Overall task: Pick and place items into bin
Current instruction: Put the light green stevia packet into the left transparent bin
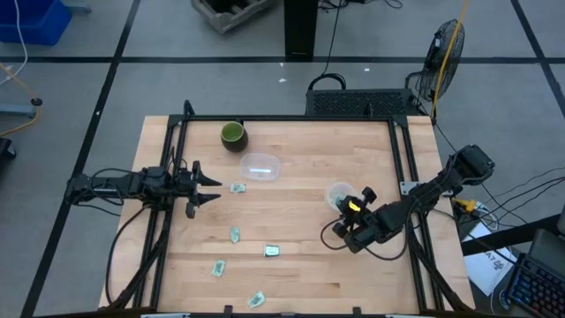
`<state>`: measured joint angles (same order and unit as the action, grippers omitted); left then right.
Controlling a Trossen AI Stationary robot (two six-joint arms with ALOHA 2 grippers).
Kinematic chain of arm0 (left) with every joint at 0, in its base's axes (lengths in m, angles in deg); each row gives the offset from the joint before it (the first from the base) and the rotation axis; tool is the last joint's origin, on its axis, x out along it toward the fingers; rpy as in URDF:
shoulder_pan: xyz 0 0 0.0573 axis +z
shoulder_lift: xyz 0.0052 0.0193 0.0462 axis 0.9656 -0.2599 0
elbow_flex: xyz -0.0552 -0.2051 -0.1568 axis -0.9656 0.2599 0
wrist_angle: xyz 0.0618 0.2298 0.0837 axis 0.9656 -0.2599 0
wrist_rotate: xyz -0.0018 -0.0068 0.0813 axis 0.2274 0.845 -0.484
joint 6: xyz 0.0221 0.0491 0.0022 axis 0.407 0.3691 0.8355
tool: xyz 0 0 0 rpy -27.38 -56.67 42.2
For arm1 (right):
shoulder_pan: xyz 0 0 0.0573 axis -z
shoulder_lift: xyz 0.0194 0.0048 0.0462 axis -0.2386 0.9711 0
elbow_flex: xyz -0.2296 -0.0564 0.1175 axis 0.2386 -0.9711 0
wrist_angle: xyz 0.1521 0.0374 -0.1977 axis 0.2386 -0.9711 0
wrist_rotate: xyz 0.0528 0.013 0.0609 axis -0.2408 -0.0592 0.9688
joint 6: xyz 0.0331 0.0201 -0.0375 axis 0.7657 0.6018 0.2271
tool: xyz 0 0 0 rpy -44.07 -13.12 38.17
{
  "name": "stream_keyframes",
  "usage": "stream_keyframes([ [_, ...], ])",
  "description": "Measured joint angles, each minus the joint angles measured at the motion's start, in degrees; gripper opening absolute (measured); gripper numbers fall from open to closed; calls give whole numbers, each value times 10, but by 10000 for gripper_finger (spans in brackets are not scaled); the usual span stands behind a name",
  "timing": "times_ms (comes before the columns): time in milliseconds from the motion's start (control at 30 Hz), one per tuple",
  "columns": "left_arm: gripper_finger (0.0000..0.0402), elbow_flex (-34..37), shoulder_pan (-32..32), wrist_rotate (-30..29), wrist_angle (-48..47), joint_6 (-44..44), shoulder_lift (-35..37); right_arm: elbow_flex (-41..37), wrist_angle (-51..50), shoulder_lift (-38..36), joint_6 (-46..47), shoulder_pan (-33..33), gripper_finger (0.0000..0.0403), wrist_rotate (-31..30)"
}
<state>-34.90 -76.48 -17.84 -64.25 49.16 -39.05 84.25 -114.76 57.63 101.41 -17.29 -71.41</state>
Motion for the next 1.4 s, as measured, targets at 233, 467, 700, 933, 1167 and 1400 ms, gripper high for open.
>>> stream_keyframes([
  [233, 191, 0, 0, 0, 0, 0, 0, 0, 92, -32, -127, -29, 120, -17],
  [467, 191, 0, 0, 0, 0, 0, 0, -6, 205, -119, -289, -98, 123, -19],
  [700, 191, 0, 0, 0, 0, 0, 0, -137, 431, -249, -411, -123, 123, 47],
  [933, 191, 0, 0, 0, 0, 0, 0, -263, 619, -401, -525, -116, 114, 151],
  [1167, 191, 0, 0, 0, 0, 0, 0, -346, 616, -568, -544, -117, 105, 163],
  [1400, 191, 0, 0, 0, 0, 0, 0, -379, 550, -685, -545, -118, 105, 225],
])
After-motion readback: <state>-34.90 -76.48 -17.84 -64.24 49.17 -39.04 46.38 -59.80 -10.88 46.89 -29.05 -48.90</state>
